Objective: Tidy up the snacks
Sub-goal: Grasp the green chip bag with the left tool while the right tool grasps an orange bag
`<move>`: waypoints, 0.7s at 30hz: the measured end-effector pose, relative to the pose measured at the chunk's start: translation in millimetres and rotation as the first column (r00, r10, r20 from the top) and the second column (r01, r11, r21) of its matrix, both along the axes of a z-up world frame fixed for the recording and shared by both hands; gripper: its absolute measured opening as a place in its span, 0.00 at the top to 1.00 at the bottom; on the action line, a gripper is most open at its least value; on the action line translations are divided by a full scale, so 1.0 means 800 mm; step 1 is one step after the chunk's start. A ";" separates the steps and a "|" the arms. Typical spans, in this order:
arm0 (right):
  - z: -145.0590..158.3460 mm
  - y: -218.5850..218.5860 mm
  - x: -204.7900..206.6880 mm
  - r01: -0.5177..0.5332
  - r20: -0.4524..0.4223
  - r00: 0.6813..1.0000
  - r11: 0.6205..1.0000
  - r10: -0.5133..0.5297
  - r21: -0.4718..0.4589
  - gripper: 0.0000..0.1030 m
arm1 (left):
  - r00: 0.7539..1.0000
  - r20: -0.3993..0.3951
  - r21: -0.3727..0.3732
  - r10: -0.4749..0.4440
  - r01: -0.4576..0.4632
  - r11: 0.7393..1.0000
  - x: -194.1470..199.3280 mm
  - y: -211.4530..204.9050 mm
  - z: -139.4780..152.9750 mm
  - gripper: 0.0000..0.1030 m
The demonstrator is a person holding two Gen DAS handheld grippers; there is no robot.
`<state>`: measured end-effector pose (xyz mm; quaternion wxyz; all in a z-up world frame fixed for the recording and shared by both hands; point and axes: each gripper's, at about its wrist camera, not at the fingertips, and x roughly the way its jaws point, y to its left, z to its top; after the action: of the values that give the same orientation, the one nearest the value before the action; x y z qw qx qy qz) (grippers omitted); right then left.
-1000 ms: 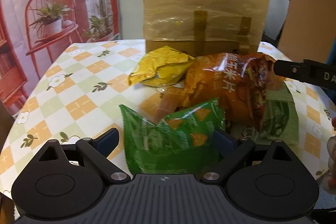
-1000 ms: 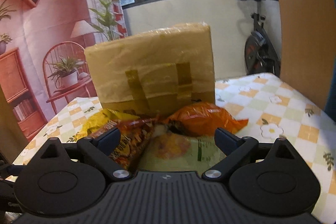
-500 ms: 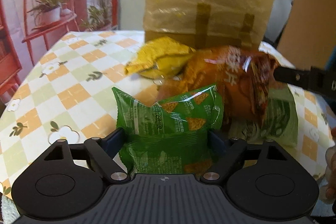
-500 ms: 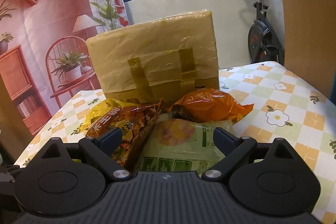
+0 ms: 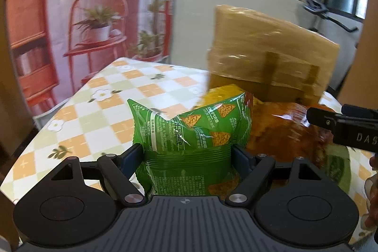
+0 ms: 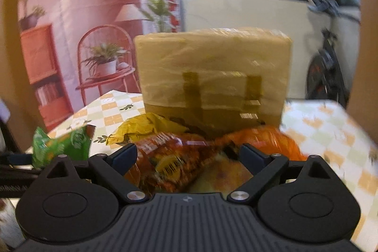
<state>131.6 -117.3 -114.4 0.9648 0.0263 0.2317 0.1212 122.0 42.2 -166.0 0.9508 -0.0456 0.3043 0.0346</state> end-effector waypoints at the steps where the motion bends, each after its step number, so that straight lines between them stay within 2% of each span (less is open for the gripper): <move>1: 0.001 0.008 0.004 -0.022 0.020 1.000 0.999 0.023 -0.034 0.07 | 1.000 0.000 -0.008 0.011 -0.011 1.000 0.000 0.004 0.001 0.20; 4: -0.001 0.025 0.020 -0.088 0.022 0.996 0.988 0.092 -0.129 0.07 | 0.999 0.008 -0.019 0.034 -0.034 0.999 0.002 0.010 0.003 0.20; 10: -0.006 0.043 0.050 -0.239 -0.034 0.971 0.942 0.237 -0.235 0.07 | 0.999 0.010 -0.037 0.034 -0.034 0.999 0.005 0.014 0.000 0.20; 15: -0.013 0.048 0.064 -0.339 -0.095 0.941 0.899 0.325 -0.278 0.07 | 0.999 0.010 -0.044 0.036 -0.035 0.998 -0.001 0.020 -0.004 0.20; 17: -0.018 0.052 0.067 -0.383 -0.123 0.924 0.870 0.362 -0.311 0.07 | 0.999 0.006 -0.046 0.035 -0.035 0.998 -0.002 0.023 -0.006 0.20; 21: -0.032 0.059 0.071 -0.407 -0.165 0.913 0.846 0.372 -0.344 0.08 | 0.999 -0.004 -0.045 0.038 -0.038 0.998 -0.001 0.024 -0.008 0.20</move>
<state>188.5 -70.2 -140.2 0.8955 -0.1987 0.2951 0.2673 121.0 61.6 -172.0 0.9482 -0.0727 0.3058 0.0458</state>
